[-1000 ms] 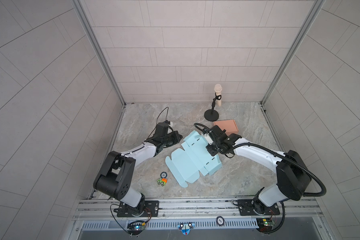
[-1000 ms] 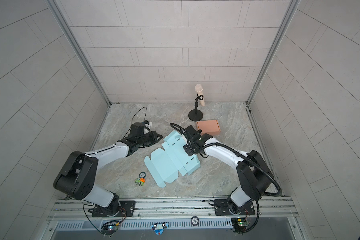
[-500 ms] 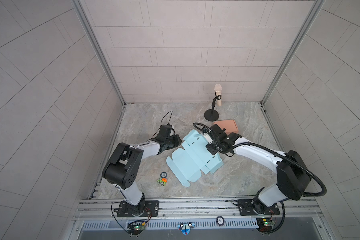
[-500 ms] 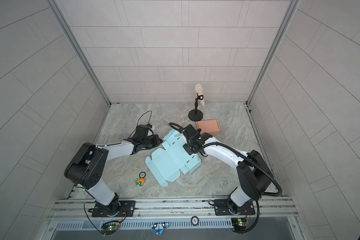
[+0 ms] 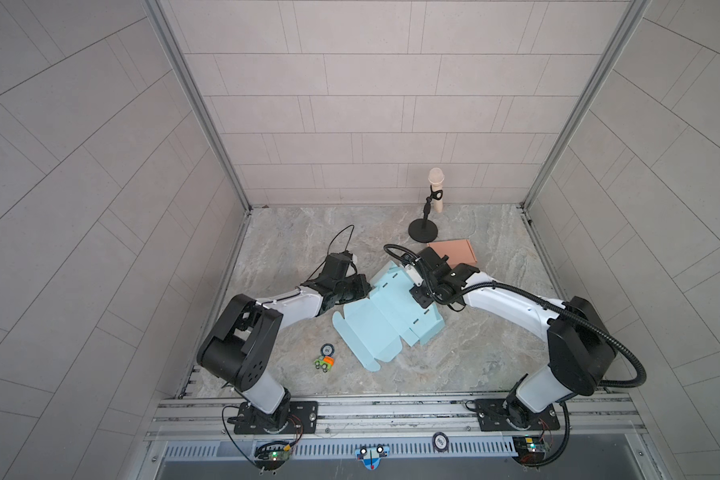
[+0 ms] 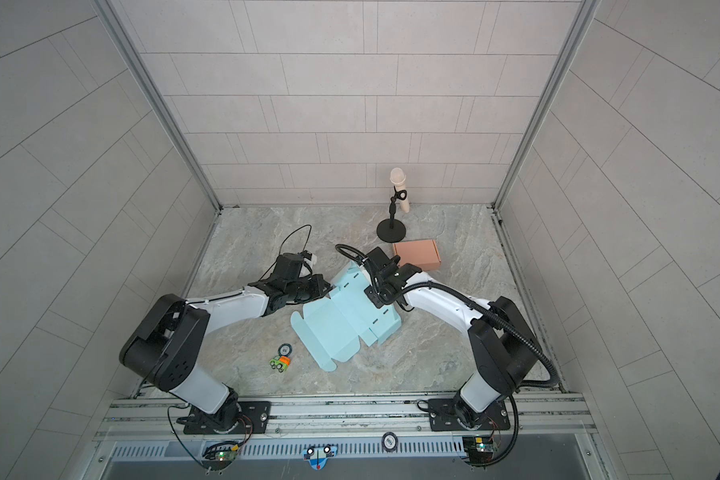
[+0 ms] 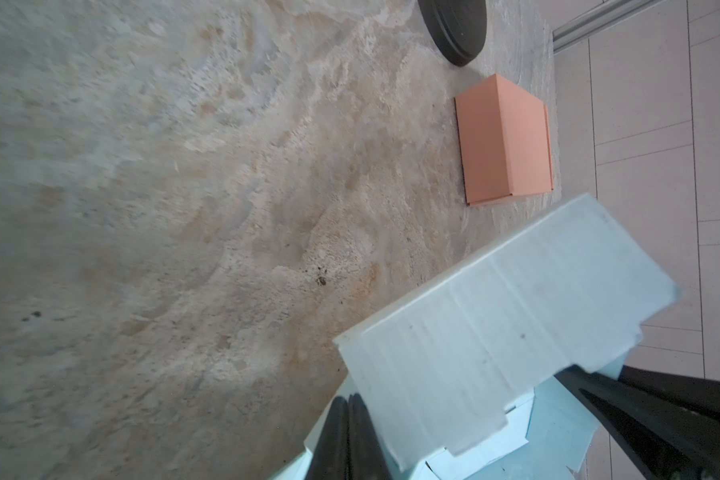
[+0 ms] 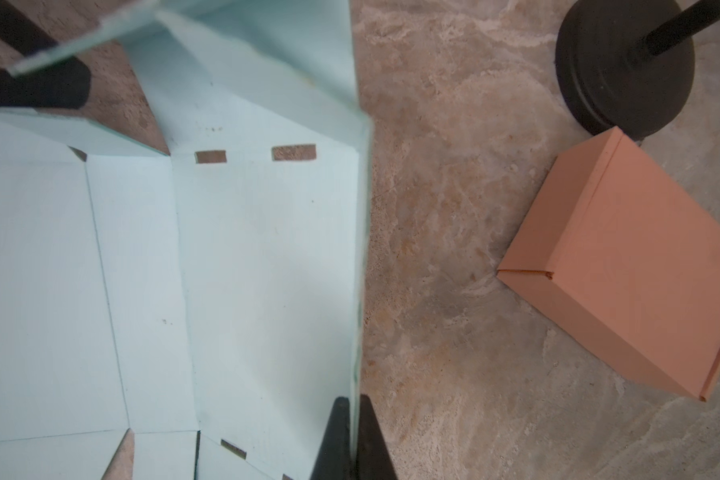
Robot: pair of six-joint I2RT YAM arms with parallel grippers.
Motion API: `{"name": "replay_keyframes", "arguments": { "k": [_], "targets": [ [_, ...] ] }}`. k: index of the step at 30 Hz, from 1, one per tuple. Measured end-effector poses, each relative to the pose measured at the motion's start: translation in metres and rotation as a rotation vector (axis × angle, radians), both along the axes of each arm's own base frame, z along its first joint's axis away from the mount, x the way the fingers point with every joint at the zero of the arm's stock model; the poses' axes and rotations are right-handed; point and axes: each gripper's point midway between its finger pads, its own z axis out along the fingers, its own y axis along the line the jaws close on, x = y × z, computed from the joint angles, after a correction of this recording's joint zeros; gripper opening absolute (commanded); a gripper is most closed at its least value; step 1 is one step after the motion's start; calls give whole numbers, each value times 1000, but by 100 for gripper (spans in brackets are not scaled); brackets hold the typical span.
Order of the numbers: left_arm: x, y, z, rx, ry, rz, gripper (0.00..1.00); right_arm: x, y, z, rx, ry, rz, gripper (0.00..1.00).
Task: Fold the paper box
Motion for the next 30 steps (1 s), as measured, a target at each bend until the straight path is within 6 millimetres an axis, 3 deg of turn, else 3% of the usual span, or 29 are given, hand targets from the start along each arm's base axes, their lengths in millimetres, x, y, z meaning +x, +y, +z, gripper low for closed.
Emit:
{"name": "replay_keyframes", "arguments": {
  "k": [7,19,22,30],
  "targets": [
    [-22,-14,1,0,14,-35,7,0,-2,0,-11,-1,-1,0],
    [-28,-19,-1,4,21,-44,10,-2,-4,-1,-57,-12,20,0],
    [-28,-11,7,-20,11,-34,16,-4,-2,-1,-92,-33,44,0],
    [-5,25,42,-118,-70,60,16,-5,-7,0,-219,-124,124,0]
  ]
}}
